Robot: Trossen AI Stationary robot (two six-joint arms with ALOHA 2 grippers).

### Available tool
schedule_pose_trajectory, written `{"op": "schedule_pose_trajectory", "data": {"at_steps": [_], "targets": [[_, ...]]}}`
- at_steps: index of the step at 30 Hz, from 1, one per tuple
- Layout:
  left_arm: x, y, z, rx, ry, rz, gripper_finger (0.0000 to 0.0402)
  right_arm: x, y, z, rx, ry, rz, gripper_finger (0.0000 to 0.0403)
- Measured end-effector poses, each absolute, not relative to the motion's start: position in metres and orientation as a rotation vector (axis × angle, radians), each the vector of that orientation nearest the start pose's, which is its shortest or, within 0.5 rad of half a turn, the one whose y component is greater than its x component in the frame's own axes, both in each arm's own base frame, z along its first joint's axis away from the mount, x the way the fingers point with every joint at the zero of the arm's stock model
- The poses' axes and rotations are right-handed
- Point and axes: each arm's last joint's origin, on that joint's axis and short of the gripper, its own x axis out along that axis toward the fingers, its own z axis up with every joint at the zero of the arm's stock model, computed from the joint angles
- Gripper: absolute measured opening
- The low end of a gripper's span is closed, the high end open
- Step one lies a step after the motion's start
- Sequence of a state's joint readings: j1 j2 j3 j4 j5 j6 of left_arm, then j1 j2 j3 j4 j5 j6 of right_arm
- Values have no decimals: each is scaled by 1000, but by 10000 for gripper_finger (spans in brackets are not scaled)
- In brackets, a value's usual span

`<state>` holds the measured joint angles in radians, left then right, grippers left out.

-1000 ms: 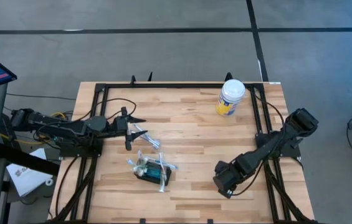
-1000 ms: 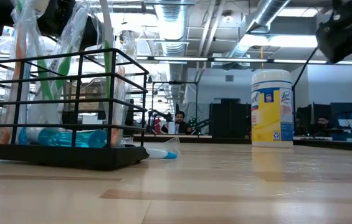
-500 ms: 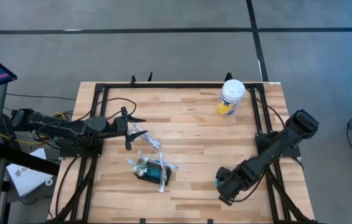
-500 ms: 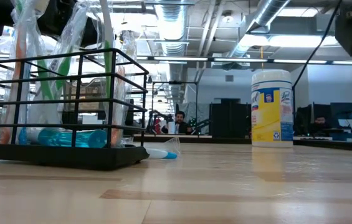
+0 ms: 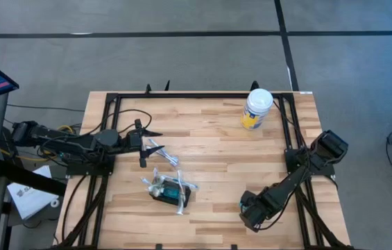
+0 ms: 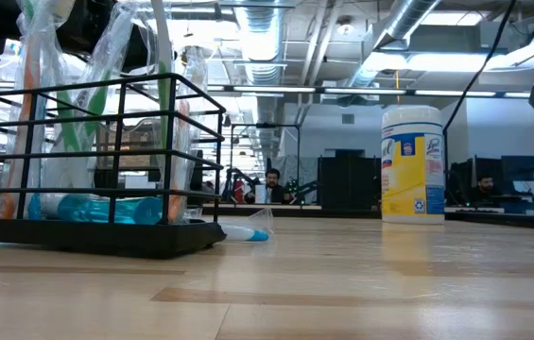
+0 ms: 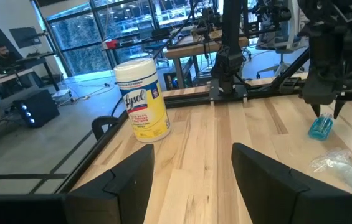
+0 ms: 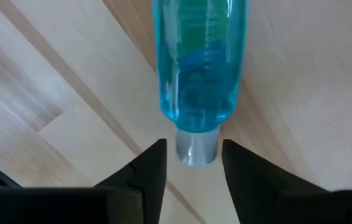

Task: Pick & Place toothbrushing station
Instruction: Put the mouthwash into the mesh organizer

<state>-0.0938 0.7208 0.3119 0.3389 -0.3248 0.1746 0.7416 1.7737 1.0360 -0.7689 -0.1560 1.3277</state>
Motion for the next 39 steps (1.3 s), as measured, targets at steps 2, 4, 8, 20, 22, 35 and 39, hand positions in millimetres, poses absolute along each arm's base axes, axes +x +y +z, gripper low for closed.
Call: {"op": "schedule_pose_trajectory", "data": {"at_steps": [2,4,8,20,22,35,39], "targets": [[165,-6,229,167,86,225,209,220,205,147,574,1620,-353,153],[165,-6,229,163,86,225,209,220,204,150,576,1613,-338,163],[165,-6,229,163,86,225,209,223,206,147,581,1603,-318,181],[165,-6,228,136,85,226,209,225,209,142,561,1594,-288,179],[165,-6,229,133,83,226,209,224,210,142,558,1594,-288,171],[165,-6,229,137,82,226,209,225,210,142,558,1566,-299,119],[165,-6,229,136,77,227,209,225,210,142,558,1567,-299,108]]}}
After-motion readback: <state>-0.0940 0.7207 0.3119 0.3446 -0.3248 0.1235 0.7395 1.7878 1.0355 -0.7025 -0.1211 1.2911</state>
